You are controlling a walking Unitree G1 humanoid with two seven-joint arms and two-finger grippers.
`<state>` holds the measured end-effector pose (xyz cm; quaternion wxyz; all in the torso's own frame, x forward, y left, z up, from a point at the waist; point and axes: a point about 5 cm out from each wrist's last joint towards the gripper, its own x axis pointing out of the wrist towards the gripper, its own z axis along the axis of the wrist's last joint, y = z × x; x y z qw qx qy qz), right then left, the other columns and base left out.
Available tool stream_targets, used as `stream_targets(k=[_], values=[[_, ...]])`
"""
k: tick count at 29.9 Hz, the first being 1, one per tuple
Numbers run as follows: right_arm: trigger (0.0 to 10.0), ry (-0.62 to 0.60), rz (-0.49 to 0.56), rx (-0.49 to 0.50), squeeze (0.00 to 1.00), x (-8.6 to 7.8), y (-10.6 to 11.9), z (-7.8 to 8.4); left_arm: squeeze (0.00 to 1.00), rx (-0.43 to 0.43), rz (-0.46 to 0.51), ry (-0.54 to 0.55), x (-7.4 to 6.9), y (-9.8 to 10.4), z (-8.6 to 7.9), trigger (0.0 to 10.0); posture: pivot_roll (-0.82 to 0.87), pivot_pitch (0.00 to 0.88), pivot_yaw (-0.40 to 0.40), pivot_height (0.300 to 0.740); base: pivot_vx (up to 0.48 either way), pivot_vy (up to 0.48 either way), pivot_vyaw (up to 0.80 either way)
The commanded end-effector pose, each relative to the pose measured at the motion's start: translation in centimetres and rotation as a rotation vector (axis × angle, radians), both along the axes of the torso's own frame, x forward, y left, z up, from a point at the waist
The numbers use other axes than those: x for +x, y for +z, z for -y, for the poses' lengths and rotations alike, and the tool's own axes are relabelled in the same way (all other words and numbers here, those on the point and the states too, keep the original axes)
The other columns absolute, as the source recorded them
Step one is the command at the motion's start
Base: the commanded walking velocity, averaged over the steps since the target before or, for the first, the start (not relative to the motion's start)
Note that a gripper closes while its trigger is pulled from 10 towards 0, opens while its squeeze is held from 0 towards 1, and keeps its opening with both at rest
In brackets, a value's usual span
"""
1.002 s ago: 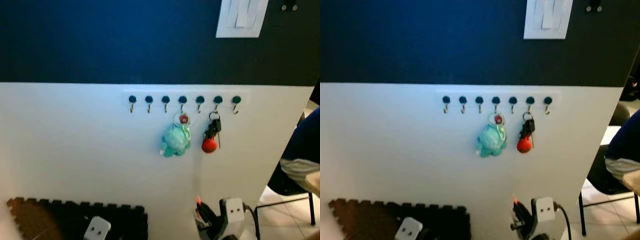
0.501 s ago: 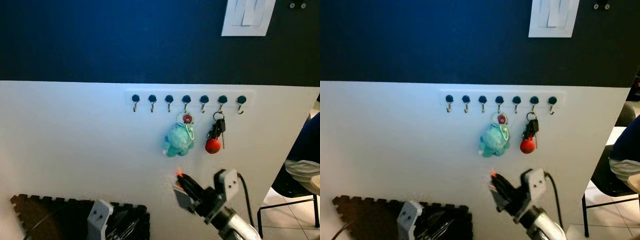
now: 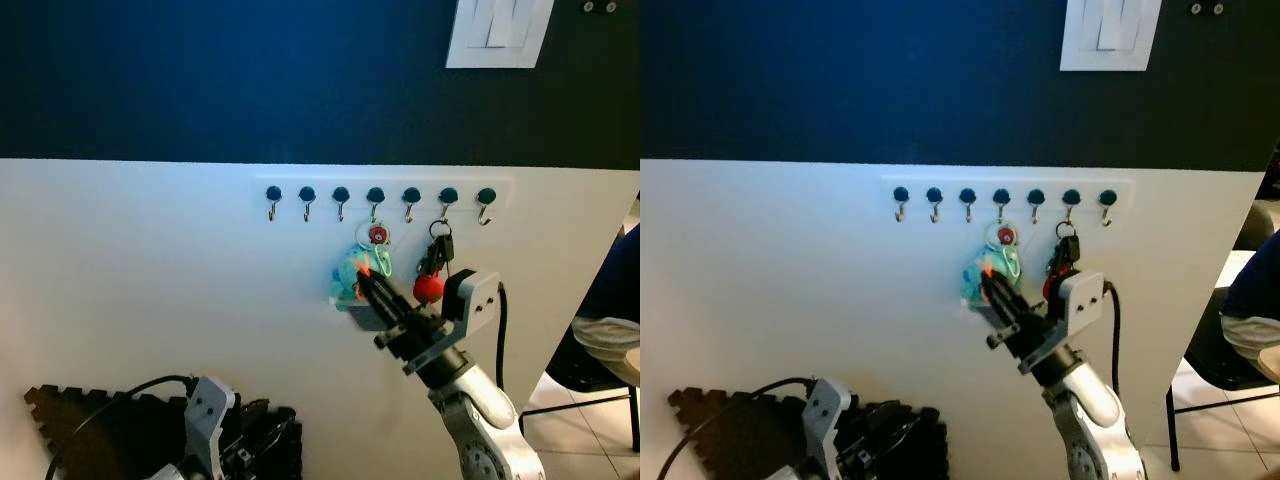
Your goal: Hang keys on a hook
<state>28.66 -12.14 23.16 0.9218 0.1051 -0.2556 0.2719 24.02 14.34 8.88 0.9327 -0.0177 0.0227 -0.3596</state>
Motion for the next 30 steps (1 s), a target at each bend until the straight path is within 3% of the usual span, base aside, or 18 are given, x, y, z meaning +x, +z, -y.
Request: stream_targets(k=[1,9,17,24,27,30], values=[[10.0,-0.019,0.018,0.007,0.0,-0.3,0.4,0.2,0.0,-0.001,-0.009,0.0,-0.1,0.1,0.0,10.0,0.09,0.038,0.014,0.74,0.0,0.0,0.0],[10.0,-0.098,0.122,0.026,0.0,-0.2,3.3,-0.2,0.0,-0.021,0.004,-0.051,-0.3,1.2,0.7,10.0,0.09,0.044,0.01,0.74,0.0,0.0,0.0],[10.0,-0.198,0.141,0.059,0.0,0.1,4.0,0.7,0.0,-0.025,0.005,-0.09,-0.4,1.7,1.5,10.0,0.08,0.044,0.012,0.74,0.0,0.0,0.0],[10.0,-0.153,0.097,0.063,0.0,0.6,3.6,0.2,0.0,-0.037,0.015,-0.06,0.1,2.1,1.4,10.0,0.08,0.042,0.009,0.74,0.0,0.0,0.0],[10.0,-0.04,0.045,0.04,0.0,0.9,3.1,-1.3,0.0,-0.035,0.02,-0.047,0.3,2.3,1.1,10.0,0.09,0.044,0.001,0.74,0.0,0.0,0.0],[10.0,-0.006,0.043,0.033,0.0,0.8,3.1,-1.9,0.0,-0.037,0.02,-0.045,0.2,2.4,1.0,10.0,0.09,0.044,0.001,0.74,0.0,0.0,0.0]])
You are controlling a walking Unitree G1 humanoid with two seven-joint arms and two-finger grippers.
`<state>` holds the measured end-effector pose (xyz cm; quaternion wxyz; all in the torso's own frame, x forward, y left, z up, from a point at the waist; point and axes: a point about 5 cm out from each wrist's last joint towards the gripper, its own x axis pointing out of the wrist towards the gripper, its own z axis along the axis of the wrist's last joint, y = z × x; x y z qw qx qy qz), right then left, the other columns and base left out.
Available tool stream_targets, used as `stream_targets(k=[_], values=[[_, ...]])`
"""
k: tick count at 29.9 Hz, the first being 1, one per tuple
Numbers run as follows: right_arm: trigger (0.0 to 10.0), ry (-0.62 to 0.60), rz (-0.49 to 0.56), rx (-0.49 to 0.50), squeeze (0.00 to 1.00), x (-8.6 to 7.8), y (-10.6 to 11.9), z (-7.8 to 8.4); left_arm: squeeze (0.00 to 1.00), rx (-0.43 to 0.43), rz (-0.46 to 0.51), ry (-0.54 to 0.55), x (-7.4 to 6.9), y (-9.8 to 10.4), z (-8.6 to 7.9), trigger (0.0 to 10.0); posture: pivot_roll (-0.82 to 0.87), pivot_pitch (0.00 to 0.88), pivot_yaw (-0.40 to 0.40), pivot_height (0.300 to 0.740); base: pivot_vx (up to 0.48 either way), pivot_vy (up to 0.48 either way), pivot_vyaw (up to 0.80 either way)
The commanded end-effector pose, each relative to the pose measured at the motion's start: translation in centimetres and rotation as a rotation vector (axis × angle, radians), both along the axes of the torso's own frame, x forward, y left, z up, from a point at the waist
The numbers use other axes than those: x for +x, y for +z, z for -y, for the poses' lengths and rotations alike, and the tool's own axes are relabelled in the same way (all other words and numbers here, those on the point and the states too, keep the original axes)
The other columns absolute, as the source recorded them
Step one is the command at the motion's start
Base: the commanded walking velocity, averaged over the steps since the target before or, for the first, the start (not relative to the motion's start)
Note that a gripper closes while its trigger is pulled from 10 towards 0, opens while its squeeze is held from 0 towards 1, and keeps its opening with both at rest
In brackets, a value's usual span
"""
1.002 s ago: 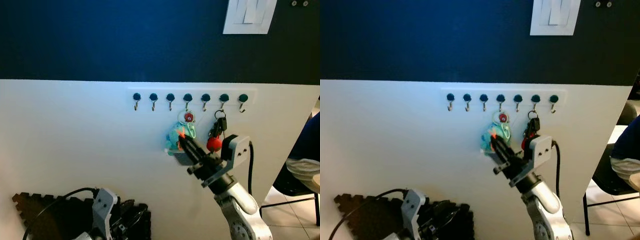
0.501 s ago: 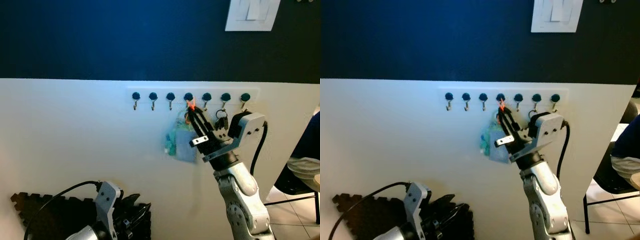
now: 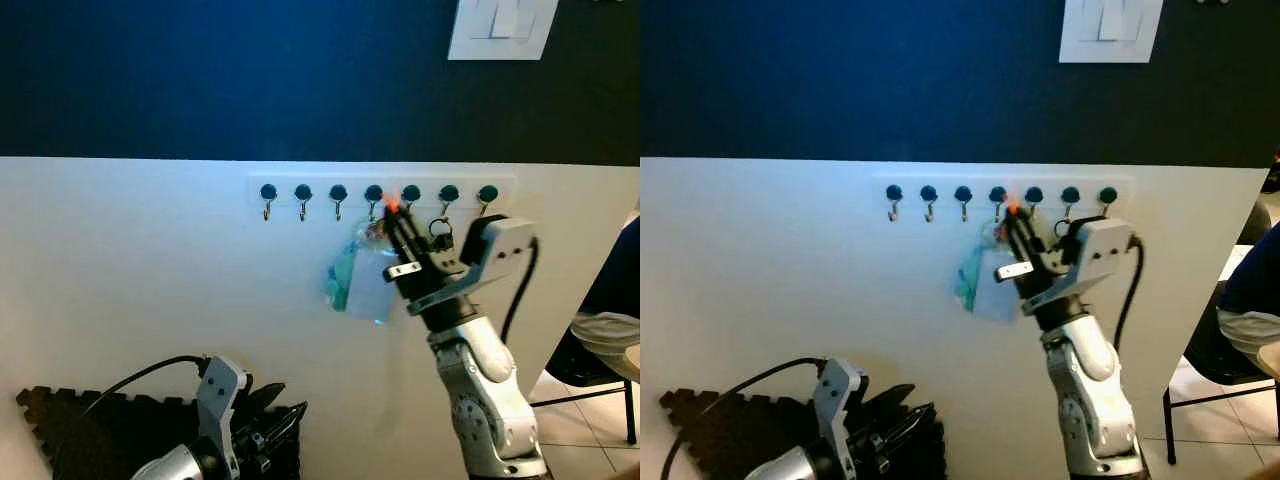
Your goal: Hang keys on a hook
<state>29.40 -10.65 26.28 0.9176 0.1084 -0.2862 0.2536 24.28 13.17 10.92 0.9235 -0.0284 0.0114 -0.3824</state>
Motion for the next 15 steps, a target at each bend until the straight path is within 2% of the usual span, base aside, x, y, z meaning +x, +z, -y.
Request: stream_targets(k=[1,15], values=[[10.0,0.033,-0.009,-0.001,0.0,0.06,0.02,-0.48,0.0,-0.008,0.006,0.003,-0.08,0.38,-0.13,10.0,0.09,0.046,-0.003,0.74,0.0,0.0,0.0],[10.0,0.045,-0.013,0.052,0.0,0.38,0.66,0.04,0.0,-0.004,0.01,-0.008,-0.05,0.61,0.14,10.0,0.09,0.047,-0.001,0.74,0.0,0.0,0.0]])
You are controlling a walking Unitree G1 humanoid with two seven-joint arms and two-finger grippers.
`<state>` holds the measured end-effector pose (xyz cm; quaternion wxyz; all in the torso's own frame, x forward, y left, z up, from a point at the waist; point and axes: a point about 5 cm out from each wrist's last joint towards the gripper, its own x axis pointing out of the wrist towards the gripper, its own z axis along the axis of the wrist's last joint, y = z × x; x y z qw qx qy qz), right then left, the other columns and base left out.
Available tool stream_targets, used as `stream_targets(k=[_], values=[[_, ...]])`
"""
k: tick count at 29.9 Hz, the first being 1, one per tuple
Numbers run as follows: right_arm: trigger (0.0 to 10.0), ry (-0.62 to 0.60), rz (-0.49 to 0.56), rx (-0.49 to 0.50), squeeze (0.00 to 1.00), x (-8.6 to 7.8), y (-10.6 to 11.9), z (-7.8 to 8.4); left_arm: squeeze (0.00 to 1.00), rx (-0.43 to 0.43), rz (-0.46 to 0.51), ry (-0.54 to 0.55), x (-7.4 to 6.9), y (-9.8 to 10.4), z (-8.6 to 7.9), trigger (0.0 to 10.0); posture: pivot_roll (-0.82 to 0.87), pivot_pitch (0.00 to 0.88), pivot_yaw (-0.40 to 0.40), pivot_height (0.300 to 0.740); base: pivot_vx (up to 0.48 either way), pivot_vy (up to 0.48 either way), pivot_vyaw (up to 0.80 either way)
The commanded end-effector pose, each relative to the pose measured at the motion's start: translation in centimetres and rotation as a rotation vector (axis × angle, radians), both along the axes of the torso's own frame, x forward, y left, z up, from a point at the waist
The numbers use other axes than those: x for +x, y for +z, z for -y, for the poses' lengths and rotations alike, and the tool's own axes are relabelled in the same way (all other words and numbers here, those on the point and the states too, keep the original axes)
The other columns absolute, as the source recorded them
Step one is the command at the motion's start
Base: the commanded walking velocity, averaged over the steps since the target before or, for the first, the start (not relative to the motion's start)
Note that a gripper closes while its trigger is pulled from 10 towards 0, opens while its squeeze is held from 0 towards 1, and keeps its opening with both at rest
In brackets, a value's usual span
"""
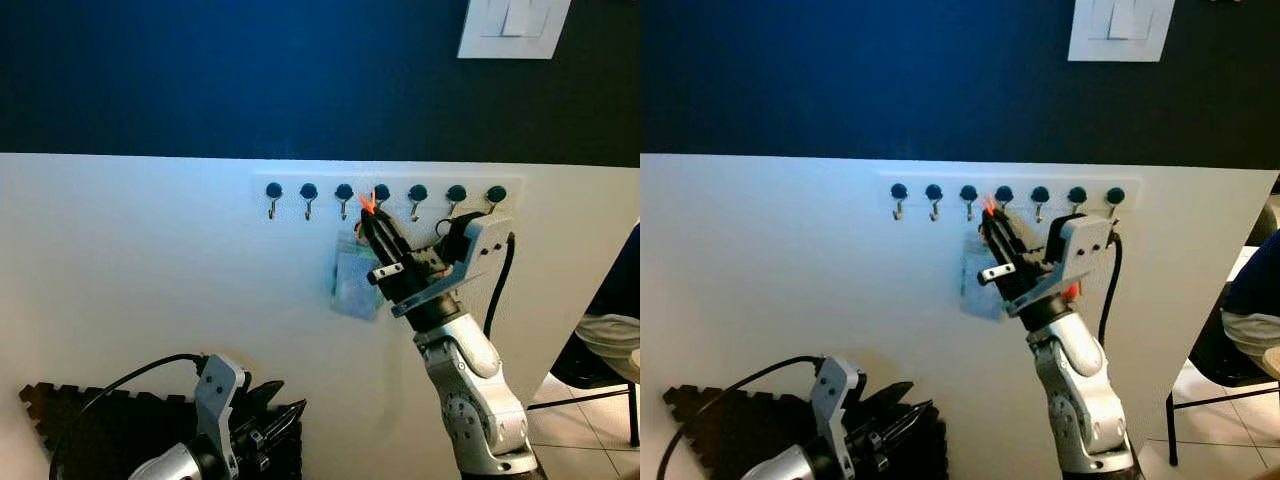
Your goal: Hang keys on a hook
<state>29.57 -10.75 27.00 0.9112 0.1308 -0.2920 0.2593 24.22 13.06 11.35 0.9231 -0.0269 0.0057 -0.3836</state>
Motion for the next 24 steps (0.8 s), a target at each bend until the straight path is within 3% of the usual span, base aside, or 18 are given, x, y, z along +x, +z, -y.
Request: stream_targets(k=[1,8,24], values=[[10.0,0.046,-0.02,-0.001,0.0,0.2,-0.1,-0.3,0.0,-0.008,0.002,-0.005,0.1,0.4,0.0,10.0,0.09,0.047,-0.001,0.74,0.0,0.0,0.0],[10.0,0.141,-0.022,-0.038,0.0,0.4,0.0,-1.9,0.0,-0.01,0.009,-0.007,0.2,0.6,0.1,10.0,0.09,0.045,-0.004,0.74,0.0,0.0,0.0],[10.0,0.099,0.003,0.019,0.0,2.3,1.2,-2.0,0.0,-0.016,0.001,0.0,0.2,0.5,0.0,10.0,0.09,0.043,-0.005,0.74,0.0,0.0,0.0]])
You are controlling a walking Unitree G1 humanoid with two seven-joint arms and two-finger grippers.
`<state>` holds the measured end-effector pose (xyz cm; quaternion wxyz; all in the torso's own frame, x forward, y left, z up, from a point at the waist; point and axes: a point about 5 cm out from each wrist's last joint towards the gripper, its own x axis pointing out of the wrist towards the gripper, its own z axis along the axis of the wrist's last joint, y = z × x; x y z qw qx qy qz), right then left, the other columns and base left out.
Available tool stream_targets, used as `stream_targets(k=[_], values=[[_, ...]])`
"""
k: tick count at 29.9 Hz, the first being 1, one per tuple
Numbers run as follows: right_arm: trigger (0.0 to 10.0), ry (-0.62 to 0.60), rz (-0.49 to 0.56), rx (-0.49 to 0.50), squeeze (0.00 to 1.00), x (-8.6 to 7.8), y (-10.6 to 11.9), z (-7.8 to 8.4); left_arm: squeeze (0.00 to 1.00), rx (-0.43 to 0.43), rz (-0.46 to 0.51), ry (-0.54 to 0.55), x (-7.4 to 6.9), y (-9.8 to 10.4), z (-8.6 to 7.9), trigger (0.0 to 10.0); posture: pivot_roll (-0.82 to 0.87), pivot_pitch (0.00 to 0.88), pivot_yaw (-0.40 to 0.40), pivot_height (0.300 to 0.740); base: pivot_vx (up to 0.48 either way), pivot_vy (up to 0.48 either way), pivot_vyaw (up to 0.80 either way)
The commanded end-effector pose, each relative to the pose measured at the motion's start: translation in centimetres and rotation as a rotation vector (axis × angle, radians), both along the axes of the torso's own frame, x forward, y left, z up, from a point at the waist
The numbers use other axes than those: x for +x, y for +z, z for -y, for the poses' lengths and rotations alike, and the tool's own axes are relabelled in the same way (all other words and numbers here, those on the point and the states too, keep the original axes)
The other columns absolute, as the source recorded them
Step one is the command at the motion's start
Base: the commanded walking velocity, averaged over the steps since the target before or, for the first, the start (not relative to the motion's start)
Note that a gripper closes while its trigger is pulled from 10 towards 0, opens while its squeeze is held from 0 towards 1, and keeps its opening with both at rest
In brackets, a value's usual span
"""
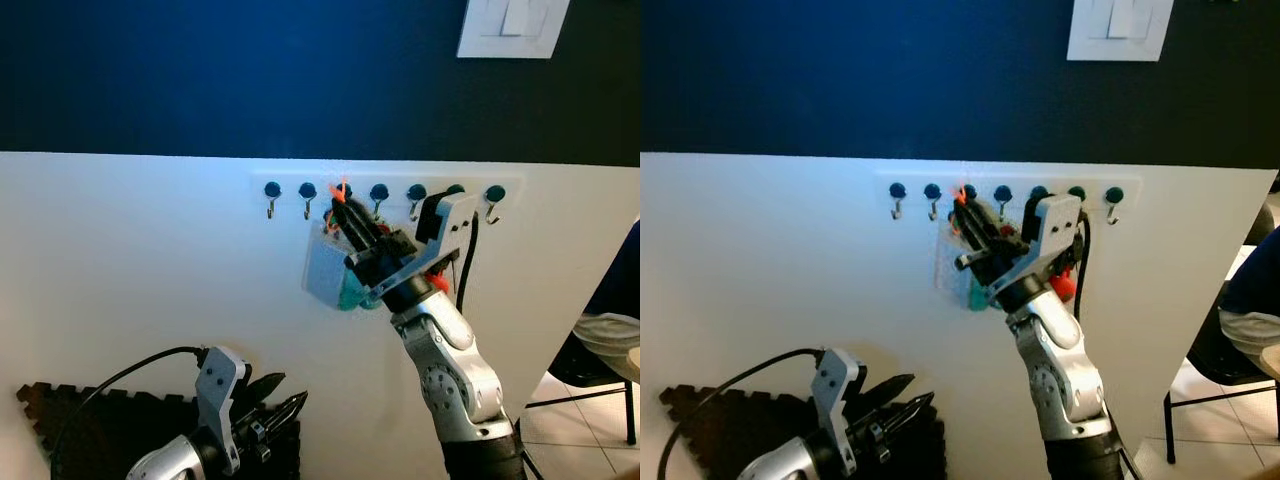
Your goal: Hang keys on a hook
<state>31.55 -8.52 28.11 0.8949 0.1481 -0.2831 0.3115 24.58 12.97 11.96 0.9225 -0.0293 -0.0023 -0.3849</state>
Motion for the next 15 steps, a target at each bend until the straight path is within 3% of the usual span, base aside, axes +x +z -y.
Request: stream_targets(k=[1,15], values=[[10.0,-0.017,0.004,0.018,0.0,0.3,0.1,0.2,0.0,-0.005,-0.012,0.002,-0.1,-0.1,-0.1,10.0,0.09,0.043,-0.005,0.74,0.0,0.0,0.0],[10.0,-0.13,-0.002,0.027,0.0,0.9,-0.4,2.8,0.0,-0.002,-0.01,-0.008,-0.2,-0.1,0.1,10.0,0.09,0.045,-0.001,0.74,0.0,0.0,0.0]])
